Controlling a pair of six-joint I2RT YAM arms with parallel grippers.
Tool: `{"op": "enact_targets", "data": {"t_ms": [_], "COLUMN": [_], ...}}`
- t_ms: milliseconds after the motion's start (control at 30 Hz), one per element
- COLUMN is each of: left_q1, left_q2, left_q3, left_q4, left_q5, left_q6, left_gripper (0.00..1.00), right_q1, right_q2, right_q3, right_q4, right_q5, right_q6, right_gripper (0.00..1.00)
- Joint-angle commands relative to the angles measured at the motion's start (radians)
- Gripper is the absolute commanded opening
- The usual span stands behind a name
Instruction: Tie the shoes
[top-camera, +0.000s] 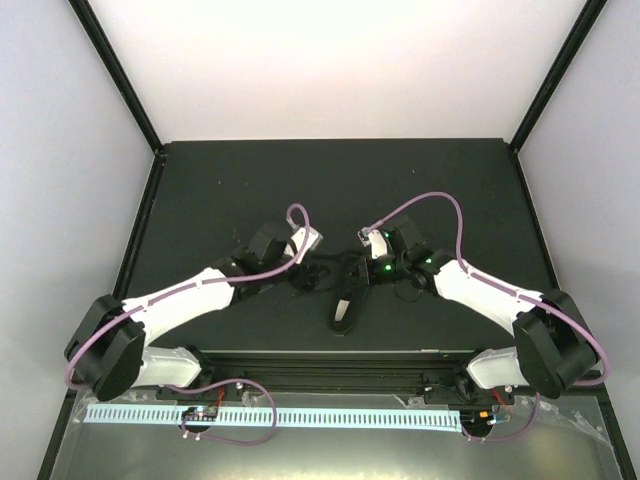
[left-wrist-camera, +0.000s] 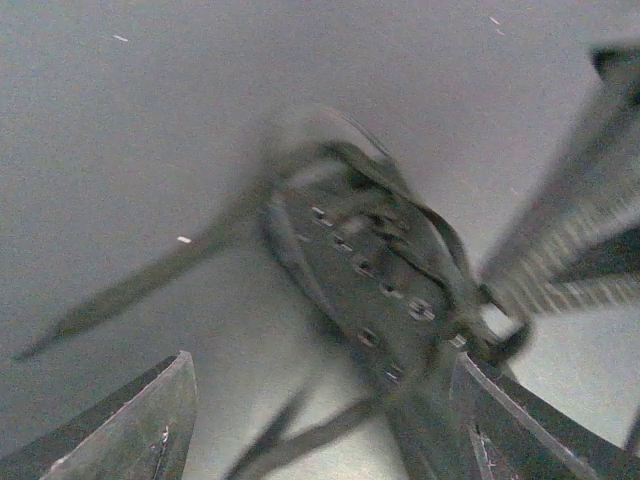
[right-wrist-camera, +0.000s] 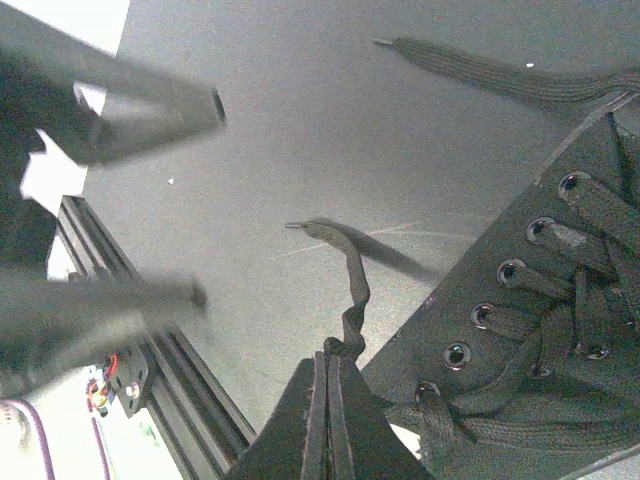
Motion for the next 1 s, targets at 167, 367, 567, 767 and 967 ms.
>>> {"op": "enact_targets", "data": {"t_ms": [167,367,567,767,967], "left_q1": [0.093,0.092,0.095,0.099,0.104], "left_q2": [0.269,0.403,0.538,0.585,0.572], "left_q3": [0.343,0.465,0.560,0.569,0.539], "left_q4": [-0.431,-0.478,-0.524,-0.506,-0.448], "left_q5": [-0.123,-0.095,-0.117,-0.092,-0.068], "left_q6": [0.131,0.203,0.241,0.254,0.243], "left_gripper": [0.69,0.70,0.70,0.71,0.73], "right_q1": [0.007,0.007,0.006,0.007,0.007], "right_q2": [-0.021,-0.018,-0.018,-0.015,0.000], "right_q3": [-0.019,-0.022,-0.027,-0.031,-0.032], "right_q4": [0.021,0.029,0.039,0.054,0.074], "right_q5": [0.005,-0.002,-0.008,-0.016,-0.035], "right_q6": [-0.009,-0.007,-0.001,0.006,0.015], "right_gripper": [0.02,0.02,0.02,0.02,0.02]}}
